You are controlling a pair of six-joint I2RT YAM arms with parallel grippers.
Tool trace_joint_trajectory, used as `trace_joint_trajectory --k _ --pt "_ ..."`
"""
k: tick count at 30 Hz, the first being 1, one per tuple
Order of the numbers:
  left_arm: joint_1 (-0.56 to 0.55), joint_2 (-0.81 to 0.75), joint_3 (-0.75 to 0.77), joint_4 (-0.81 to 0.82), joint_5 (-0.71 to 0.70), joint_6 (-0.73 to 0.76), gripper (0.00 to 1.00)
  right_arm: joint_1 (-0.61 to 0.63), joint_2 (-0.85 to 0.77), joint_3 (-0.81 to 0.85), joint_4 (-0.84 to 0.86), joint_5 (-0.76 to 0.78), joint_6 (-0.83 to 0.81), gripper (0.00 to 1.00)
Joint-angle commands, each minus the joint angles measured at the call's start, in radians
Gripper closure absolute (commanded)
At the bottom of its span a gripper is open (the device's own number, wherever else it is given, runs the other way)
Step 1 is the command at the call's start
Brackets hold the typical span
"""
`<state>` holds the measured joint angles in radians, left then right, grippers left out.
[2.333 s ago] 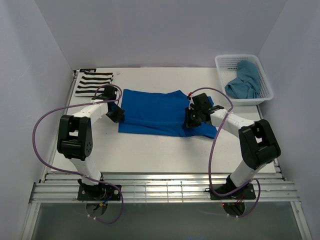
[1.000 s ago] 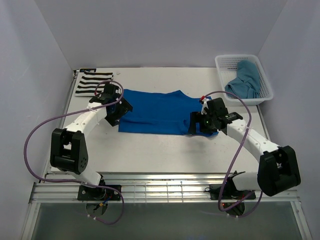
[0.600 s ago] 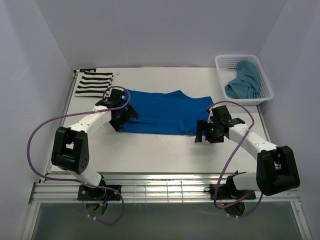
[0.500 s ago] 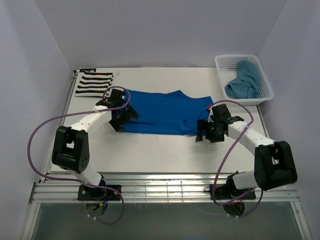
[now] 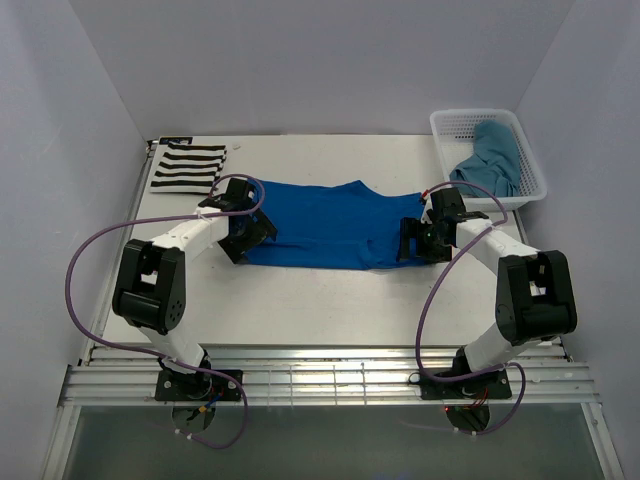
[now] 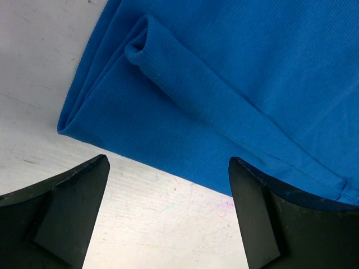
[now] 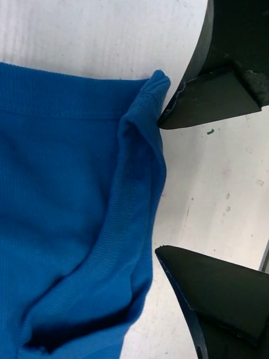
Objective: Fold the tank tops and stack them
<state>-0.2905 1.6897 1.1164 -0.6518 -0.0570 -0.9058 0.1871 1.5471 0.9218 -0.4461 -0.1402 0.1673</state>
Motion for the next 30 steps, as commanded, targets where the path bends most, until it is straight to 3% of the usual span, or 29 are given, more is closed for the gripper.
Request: trace_joint_trajectory --k 1,12,19,30 --pt "0.001 0.007 0.043 0.015 -0.023 0.002 0.02 -0.021 0.053 0.048 0.04 -0.028 -0.023 0.1" --pt "0.001 0.065 0.037 0.038 -0.035 -0.005 0.02 -0.029 0.126 0.089 0.072 -0.029 -0.005 0.1" --pt "0.001 0.058 -0.044 0.029 -0.06 -0.028 0.02 -0.038 0.12 -0.009 0.078 0.037 0.032 0.1" --pt "0.001 -0.054 -0.211 0.023 -0.033 -0.045 0.02 -0.049 -0.038 -0.259 0.109 0.011 0.075 0.1"
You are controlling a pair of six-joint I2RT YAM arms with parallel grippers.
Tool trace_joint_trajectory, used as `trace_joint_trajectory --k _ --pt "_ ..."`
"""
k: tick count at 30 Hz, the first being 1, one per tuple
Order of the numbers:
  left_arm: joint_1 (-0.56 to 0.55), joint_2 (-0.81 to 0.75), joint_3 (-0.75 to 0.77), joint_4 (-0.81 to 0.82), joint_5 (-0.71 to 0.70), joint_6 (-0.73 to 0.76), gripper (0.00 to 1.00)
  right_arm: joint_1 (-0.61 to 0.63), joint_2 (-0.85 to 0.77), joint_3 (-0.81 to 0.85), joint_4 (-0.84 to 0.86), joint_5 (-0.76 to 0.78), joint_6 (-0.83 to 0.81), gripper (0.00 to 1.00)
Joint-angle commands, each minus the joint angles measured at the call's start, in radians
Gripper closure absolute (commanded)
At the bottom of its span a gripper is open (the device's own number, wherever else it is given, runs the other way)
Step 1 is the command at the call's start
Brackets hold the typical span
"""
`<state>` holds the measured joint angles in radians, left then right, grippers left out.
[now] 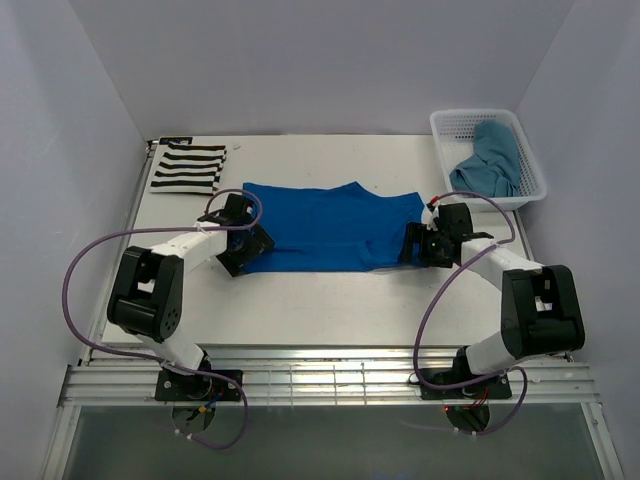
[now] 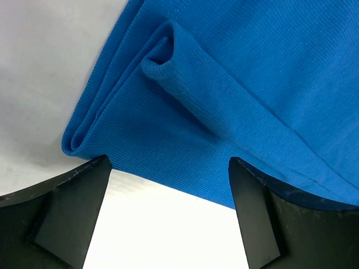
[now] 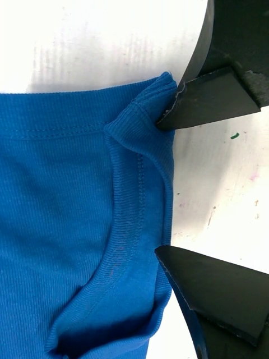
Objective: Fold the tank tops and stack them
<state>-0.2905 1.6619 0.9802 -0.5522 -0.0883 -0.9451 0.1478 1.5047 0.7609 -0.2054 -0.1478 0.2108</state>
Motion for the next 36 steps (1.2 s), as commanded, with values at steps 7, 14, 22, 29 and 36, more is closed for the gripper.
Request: trace_joint_trajectory --k 7,14,22,29,36 --pt "-0.001 -0.114 -0.161 -0.078 0.047 0.0 0.02 -0.011 -0.121 -0.198 -0.149 -0.019 0.058 0.1" --pt "-0.012 -0.243 -0.199 -0.097 0.053 0.008 0.02 -0.011 -0.242 -0.229 -0.172 -0.065 0.076 0.1" --pt "-0.012 -0.261 0.076 -0.199 -0.05 0.035 0.02 -0.008 -0.34 0.003 -0.314 -0.029 0.015 0.1" --pt "0.017 -0.156 0.318 -0.21 -0.151 0.112 0.02 0.033 -0.281 0.253 -0.301 -0.018 -0.014 0.1" --pt "0.091 0.088 0.558 -0.141 -0.094 0.25 0.02 0.182 0.016 0.584 -0.273 0.068 -0.036 0.1"
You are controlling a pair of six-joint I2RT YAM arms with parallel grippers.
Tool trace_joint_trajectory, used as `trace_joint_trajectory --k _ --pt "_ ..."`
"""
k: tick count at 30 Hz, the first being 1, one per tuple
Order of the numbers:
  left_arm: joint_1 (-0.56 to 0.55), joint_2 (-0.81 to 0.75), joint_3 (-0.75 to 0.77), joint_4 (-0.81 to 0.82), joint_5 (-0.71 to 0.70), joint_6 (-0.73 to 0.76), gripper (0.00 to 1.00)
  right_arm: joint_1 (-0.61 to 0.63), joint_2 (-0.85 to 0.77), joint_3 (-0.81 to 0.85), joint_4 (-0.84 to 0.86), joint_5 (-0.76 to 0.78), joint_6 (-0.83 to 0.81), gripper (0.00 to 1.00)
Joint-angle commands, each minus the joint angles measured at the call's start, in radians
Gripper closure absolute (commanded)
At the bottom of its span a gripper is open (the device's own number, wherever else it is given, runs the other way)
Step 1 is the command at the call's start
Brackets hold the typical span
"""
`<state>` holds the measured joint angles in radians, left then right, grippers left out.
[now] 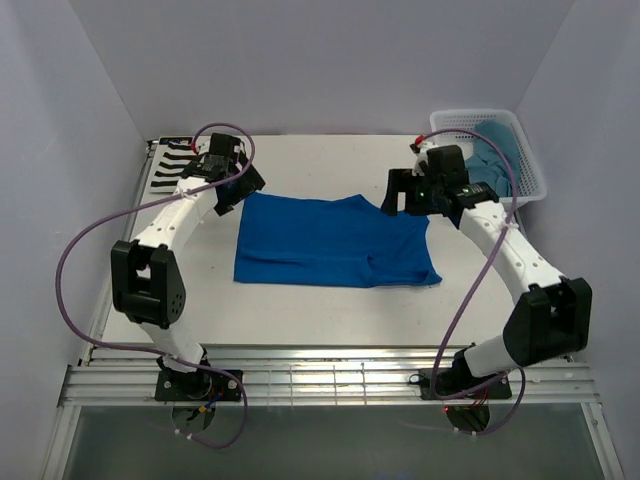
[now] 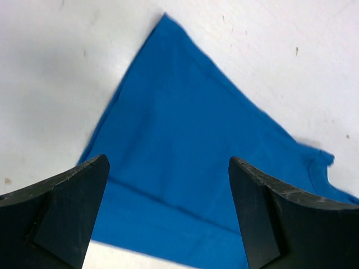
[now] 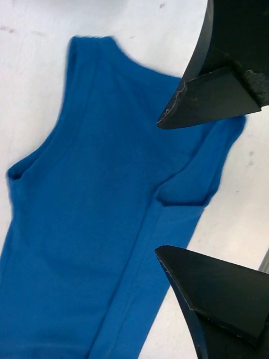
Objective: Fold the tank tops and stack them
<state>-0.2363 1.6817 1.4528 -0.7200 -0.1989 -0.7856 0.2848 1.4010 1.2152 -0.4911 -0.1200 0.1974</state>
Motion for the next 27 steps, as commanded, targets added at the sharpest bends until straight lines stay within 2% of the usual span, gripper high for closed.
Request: trace_joint_trajectory --k 1,10,12,17,27 --pt "0.046 0.12 0.104 0.051 0.027 0.12 0.02 0.051 0.154 0.164 0.016 0.04 -0.018 0.1" --pt "0.084 0.39 0.323 0.07 0.049 0.23 0.02 0.099 0.59 0.599 -0.052 0.034 -0.016 0.1" --pt "0.098 0.447 0.357 0.073 0.064 0.232 0.02 0.102 0.639 0.674 -0.072 0.026 -0.016 0.1" --pt "0.115 0.527 0.402 0.111 0.124 0.249 0.02 0.102 0.724 0.722 -0.064 0.008 -0.021 0.1" --pt "0.127 0.639 0.432 0.163 0.148 0.244 0.03 0.102 0.745 0.639 -0.052 0.002 -0.047 0.1"
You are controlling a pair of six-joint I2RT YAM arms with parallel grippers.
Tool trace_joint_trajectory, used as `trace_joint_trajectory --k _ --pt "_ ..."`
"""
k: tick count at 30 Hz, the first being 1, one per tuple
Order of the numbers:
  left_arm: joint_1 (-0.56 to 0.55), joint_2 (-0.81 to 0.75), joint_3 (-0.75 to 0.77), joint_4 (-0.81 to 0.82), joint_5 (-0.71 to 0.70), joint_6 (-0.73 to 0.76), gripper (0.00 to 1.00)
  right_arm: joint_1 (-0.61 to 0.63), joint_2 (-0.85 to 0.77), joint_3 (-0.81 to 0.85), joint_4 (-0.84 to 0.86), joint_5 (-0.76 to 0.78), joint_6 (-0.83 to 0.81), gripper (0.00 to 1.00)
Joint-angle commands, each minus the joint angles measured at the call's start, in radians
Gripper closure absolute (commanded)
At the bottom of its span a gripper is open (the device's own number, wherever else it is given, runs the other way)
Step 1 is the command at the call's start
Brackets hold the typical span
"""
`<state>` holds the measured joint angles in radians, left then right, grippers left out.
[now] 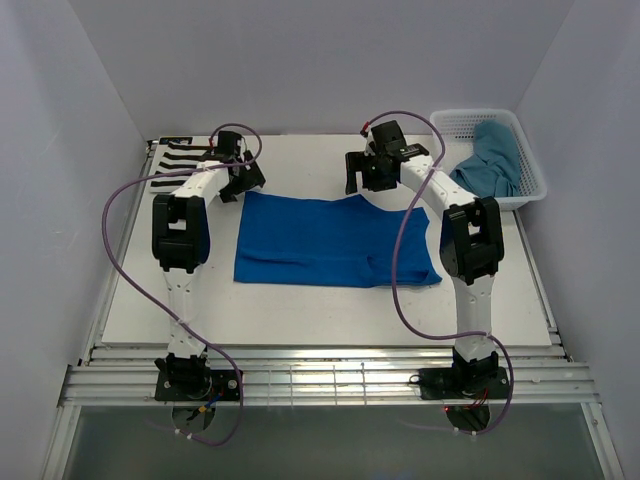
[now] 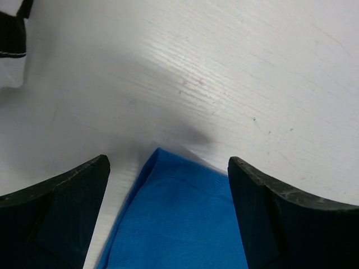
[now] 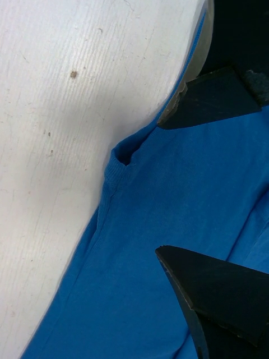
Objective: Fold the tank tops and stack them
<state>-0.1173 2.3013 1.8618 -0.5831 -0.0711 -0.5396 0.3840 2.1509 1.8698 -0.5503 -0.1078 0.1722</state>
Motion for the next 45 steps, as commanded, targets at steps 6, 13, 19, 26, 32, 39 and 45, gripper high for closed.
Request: trace_joint_trajectory --k 6,13,19,26,32,39,45 --pt "0.016 0.038 0.016 0.026 0.042 -0.02 0.15 0.003 0.01 -0.031 0.013 0.003 -0.03 0.1" --pt "0.016 0.026 -0.021 0.032 0.044 -0.03 0.54 0.003 0.046 0.012 0.021 -0.006 -0.011 0.09" --pt "0.016 0.03 -0.024 0.037 0.051 -0.033 0.73 0.003 0.061 0.012 0.02 0.0 -0.008 0.09" --pt "0.016 0.018 -0.05 0.048 0.056 -0.02 1.0 0.003 0.067 0.02 0.027 0.013 0.0 0.09" --pt "0.016 -0.046 -0.13 0.135 0.062 -0.011 1.0 0.003 0.096 0.069 0.044 0.025 0.019 0.08" --pt "0.016 -0.089 -0.164 0.181 0.056 -0.011 1.0 0.004 0.136 0.097 0.058 0.043 0.042 0.05" --pt "0.016 -0.089 -0.167 0.181 0.057 -0.014 1.0 0.003 0.164 0.111 0.067 0.025 0.059 0.37"
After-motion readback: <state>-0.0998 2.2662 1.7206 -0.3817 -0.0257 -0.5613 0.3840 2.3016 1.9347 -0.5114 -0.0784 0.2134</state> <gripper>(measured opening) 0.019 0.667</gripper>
